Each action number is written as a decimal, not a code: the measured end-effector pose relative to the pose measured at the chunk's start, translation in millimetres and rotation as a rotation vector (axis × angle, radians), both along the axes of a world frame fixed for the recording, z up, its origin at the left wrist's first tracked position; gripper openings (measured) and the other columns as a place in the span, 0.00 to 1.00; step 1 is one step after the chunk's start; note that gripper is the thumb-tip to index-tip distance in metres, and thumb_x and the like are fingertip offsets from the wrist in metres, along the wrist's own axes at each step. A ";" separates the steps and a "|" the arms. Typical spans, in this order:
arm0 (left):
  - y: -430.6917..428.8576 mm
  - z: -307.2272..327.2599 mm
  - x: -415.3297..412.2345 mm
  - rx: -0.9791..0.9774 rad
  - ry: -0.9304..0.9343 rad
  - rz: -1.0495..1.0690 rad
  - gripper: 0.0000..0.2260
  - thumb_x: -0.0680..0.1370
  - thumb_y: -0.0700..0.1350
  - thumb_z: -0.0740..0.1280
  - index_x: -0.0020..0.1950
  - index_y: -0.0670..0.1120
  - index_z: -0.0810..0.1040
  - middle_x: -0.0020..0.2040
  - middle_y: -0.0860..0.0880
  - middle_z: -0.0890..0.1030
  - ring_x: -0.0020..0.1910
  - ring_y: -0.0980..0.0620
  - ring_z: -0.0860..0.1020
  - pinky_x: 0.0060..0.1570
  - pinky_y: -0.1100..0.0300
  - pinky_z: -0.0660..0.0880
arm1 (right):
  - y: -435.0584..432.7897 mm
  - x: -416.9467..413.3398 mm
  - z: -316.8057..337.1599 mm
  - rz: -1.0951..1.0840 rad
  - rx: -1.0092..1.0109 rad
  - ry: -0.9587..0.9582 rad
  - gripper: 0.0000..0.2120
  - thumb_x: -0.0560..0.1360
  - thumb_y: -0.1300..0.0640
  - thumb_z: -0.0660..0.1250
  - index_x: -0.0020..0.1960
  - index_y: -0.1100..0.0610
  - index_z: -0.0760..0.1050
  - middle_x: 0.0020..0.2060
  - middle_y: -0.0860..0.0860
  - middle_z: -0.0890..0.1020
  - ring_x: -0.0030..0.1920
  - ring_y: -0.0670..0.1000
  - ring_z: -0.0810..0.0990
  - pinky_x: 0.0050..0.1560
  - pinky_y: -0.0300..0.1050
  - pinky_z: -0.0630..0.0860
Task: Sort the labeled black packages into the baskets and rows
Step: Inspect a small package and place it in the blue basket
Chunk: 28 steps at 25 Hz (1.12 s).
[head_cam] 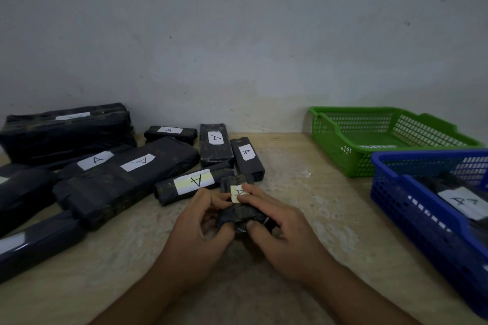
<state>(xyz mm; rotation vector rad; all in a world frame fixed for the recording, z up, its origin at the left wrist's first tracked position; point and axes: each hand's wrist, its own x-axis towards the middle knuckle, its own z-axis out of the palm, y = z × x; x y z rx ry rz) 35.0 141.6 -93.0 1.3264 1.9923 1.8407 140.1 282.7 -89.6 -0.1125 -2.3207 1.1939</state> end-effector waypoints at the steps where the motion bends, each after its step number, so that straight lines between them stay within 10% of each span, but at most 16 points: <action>1: 0.2 0.8 0.4 -0.020 0.026 -0.008 0.09 0.69 0.47 0.66 0.49 0.49 0.76 0.54 0.60 0.77 0.58 0.59 0.77 0.55 0.66 0.76 | 0.4 -0.4 -1.2 -0.010 -0.003 0.019 0.22 0.72 0.54 0.64 0.65 0.53 0.78 0.67 0.38 0.73 0.70 0.35 0.68 0.66 0.27 0.64; 5: 0.1 1.3 1.6 -0.069 0.112 -0.001 0.08 0.71 0.44 0.67 0.50 0.50 0.76 0.55 0.63 0.75 0.58 0.63 0.75 0.54 0.73 0.73 | 0.8 -1.9 -5.0 -0.041 0.054 0.034 0.20 0.72 0.58 0.65 0.64 0.56 0.79 0.66 0.42 0.75 0.67 0.35 0.72 0.64 0.28 0.68; 10: -1.3 1.7 -7.4 0.060 -0.058 -0.022 0.11 0.74 0.34 0.63 0.53 0.44 0.78 0.58 0.60 0.81 0.61 0.62 0.76 0.59 0.67 0.74 | -1.1 0.0 5.3 -0.011 -0.211 0.071 0.19 0.72 0.38 0.69 0.60 0.42 0.79 0.69 0.41 0.73 0.68 0.34 0.70 0.65 0.36 0.71; 16: -3.3 -1.8 -20.2 0.120 -0.088 -0.091 0.18 0.75 0.24 0.62 0.53 0.44 0.80 0.70 0.55 0.73 0.70 0.59 0.70 0.64 0.63 0.72 | 13.5 -1.8 24.0 -0.228 -0.771 0.211 0.35 0.71 0.48 0.68 0.75 0.46 0.60 0.57 0.43 0.81 0.38 0.54 0.85 0.31 0.47 0.76; 19: -5.9 -4.6 -24.6 0.043 -0.020 -0.088 0.22 0.76 0.26 0.63 0.54 0.52 0.81 0.74 0.55 0.66 0.72 0.60 0.66 0.64 0.62 0.71 | 25.8 1.3 23.5 -0.275 -0.844 0.199 0.26 0.77 0.55 0.67 0.72 0.50 0.65 0.43 0.52 0.85 0.33 0.52 0.82 0.27 0.44 0.75; 28: -2.8 -2.7 -24.0 0.056 -0.164 0.362 0.17 0.77 0.34 0.65 0.58 0.56 0.73 0.54 0.54 0.80 0.53 0.58 0.79 0.42 0.69 0.75 | 28.3 2.0 24.6 -0.174 -1.046 0.226 0.15 0.78 0.69 0.61 0.60 0.57 0.77 0.49 0.62 0.84 0.41 0.58 0.84 0.37 0.45 0.83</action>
